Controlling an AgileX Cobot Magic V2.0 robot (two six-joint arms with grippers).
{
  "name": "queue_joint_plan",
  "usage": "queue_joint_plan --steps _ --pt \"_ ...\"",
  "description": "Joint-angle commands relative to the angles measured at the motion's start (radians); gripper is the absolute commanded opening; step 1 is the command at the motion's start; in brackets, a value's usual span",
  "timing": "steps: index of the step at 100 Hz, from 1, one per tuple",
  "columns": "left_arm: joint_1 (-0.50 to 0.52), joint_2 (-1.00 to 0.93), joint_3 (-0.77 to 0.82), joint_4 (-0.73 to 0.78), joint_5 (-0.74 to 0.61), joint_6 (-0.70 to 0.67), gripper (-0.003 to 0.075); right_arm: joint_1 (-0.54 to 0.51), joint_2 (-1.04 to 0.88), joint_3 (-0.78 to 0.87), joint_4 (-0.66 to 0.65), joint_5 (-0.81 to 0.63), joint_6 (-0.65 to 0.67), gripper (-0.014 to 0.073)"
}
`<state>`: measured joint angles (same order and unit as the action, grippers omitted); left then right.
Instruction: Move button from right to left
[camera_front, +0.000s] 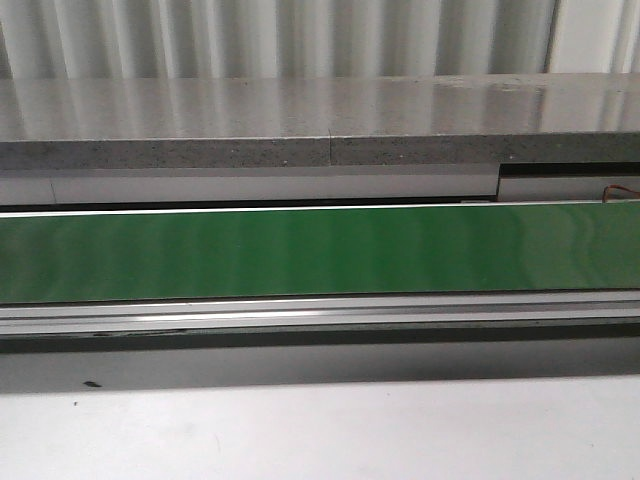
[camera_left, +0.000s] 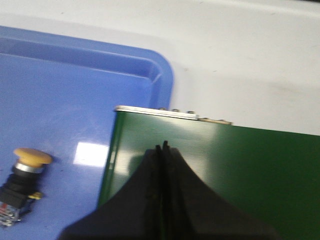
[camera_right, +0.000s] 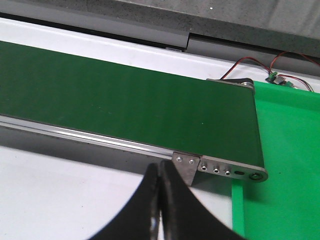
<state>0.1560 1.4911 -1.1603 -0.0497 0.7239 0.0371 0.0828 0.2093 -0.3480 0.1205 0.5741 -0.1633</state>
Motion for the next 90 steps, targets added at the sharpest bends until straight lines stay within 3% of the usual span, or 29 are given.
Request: queue_joint_plan --steps 1,47,90 --pt "-0.045 -0.119 0.061 -0.045 -0.122 -0.025 -0.0021 -0.001 0.007 -0.023 -0.008 -0.074 -0.007 -0.0068" --pt "-0.248 -0.525 0.448 -0.052 -0.309 -0.025 -0.002 -0.001 0.007 -0.023 -0.008 -0.074 -0.007 -0.0068" --pt "-0.298 -0.958 0.733 -0.053 -0.46 -0.025 -0.002 -0.001 0.007 -0.023 -0.008 -0.074 -0.007 -0.0068"
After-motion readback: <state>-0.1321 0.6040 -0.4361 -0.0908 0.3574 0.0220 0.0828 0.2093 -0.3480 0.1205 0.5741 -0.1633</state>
